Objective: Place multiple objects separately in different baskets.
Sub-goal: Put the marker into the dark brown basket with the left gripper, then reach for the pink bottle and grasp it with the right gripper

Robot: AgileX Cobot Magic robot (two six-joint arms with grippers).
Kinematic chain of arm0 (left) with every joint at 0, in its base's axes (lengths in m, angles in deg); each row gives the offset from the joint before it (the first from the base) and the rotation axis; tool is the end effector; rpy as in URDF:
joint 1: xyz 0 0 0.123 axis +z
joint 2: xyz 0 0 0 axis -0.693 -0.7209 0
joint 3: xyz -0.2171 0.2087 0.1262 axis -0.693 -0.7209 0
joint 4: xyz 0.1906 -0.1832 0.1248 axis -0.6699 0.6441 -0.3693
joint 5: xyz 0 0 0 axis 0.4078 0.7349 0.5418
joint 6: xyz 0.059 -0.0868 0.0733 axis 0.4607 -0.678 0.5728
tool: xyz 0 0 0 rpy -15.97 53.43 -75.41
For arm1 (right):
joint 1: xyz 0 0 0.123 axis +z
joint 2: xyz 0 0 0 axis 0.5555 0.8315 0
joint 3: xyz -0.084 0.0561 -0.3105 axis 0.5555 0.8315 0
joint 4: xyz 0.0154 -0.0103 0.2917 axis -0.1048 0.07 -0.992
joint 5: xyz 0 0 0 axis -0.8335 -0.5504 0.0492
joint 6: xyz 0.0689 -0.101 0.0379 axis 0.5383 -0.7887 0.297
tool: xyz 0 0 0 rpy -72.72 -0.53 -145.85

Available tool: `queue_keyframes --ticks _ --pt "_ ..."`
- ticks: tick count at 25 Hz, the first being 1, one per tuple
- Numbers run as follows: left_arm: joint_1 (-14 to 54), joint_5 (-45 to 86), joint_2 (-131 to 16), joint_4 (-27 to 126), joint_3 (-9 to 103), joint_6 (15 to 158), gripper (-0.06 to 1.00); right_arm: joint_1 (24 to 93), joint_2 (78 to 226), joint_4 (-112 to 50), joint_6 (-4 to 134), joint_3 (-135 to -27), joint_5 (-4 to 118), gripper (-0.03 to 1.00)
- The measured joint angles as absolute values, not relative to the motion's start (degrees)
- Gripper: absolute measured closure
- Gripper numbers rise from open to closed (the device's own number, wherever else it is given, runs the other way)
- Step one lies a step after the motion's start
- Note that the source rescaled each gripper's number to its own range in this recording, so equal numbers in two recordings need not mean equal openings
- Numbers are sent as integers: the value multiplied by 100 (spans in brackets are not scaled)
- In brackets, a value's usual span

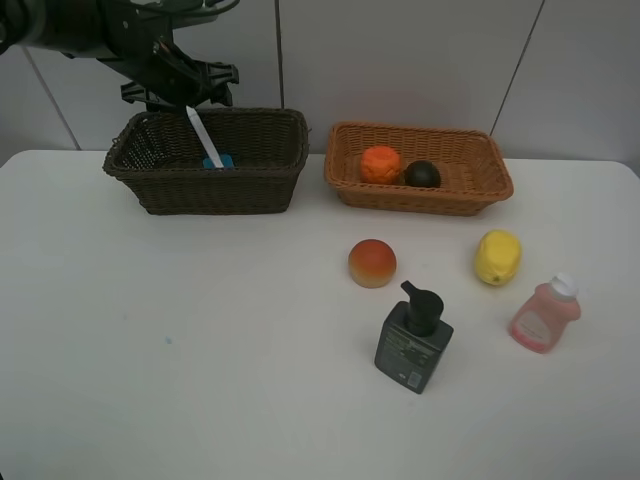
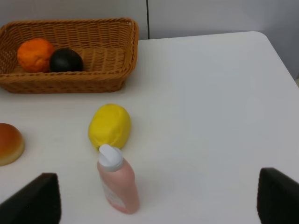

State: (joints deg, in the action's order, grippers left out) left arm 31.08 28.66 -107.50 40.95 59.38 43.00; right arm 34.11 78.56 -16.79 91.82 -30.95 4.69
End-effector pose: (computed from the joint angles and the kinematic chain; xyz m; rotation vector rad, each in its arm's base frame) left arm 0.5660 -0.1309 0.1796 -0.0349 2.2518 -0.2841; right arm 0.0181 -0.0121 0.2873 0.0754 2.0227 -0.0783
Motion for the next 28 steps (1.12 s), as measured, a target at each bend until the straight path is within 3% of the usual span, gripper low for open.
queue_keyframes --ticks 2,6,18,23,28 --pt "3108 2969 -10732 4095 5974 4305 -3 3411 7856 -1679 9182 -3095 469 -3" --pt "3108 3664 -10507 4137 6223 4305 -5 3411 7856 -1679 9182 -3095 469 -3" --pt "3135 8281 -10046 3941 7184 4305 -5 3411 7856 -1679 9182 -3095 469 -3" --pt "3356 8547 -9870 3566 6929 4285 -5 3411 7856 -1679 9182 -3095 469 -3" --pt "3692 8551 -8994 3503 5685 4260 -5 3411 7856 -1679 9182 -3095 469 -3"
